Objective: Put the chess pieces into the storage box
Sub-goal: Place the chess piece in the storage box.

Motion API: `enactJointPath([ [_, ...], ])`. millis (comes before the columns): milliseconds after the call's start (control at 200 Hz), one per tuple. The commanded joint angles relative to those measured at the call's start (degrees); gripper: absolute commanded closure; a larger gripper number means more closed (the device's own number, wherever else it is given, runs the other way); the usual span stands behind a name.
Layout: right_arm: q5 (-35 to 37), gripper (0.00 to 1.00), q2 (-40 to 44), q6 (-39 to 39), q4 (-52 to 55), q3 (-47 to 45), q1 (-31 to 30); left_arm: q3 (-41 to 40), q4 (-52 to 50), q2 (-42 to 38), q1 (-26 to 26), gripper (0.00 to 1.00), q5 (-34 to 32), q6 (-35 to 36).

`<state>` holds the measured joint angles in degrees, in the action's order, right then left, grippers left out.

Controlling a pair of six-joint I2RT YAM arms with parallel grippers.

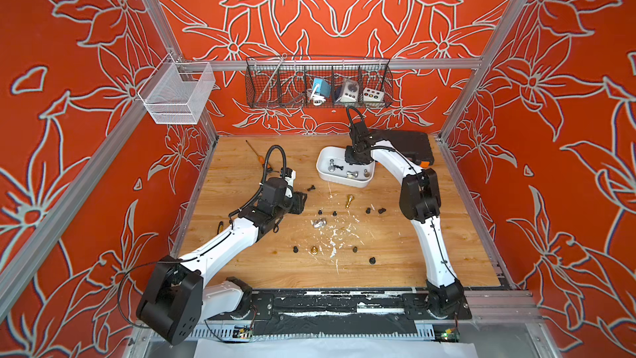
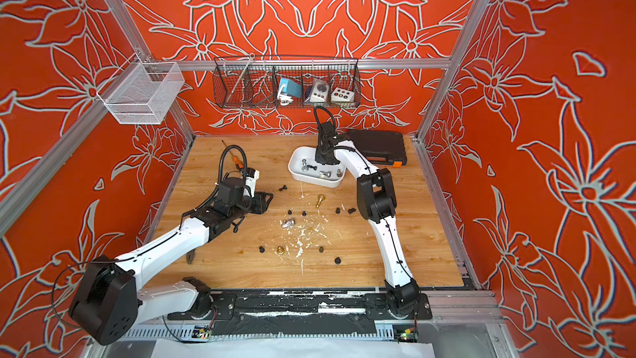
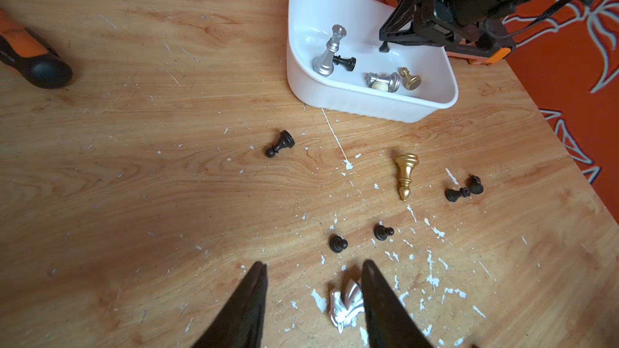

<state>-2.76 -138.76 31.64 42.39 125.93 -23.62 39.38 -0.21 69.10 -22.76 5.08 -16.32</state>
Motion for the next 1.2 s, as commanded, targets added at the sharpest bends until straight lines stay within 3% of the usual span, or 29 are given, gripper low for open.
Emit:
enactJointPath([
  [0,-1.67,0.82,-1.95,1.74,-2.23,1.92,0.78,-1.00,-0.41,-1.50,0.53,0.53,0.10,0.50],
  [590,-2.28,0.79,2.94,0.79,-4.30,-1.71,0.86,-1.32,-1.19,-2.54,0.70,0.53,-0.51,0.59],
  [976,-1.14,0.79,14.49,-0.69,-10.58,-15.95,0.85,-1.19,-1.29,-2.20,0.79,0.53,-0.73,0.74],
  [1196,-0.44,0.79,25.98,-1.73,-16.44,-29.99,0.85,-0.63,-1.80,-1.56,0.80,0.53,-1.04,1.28],
])
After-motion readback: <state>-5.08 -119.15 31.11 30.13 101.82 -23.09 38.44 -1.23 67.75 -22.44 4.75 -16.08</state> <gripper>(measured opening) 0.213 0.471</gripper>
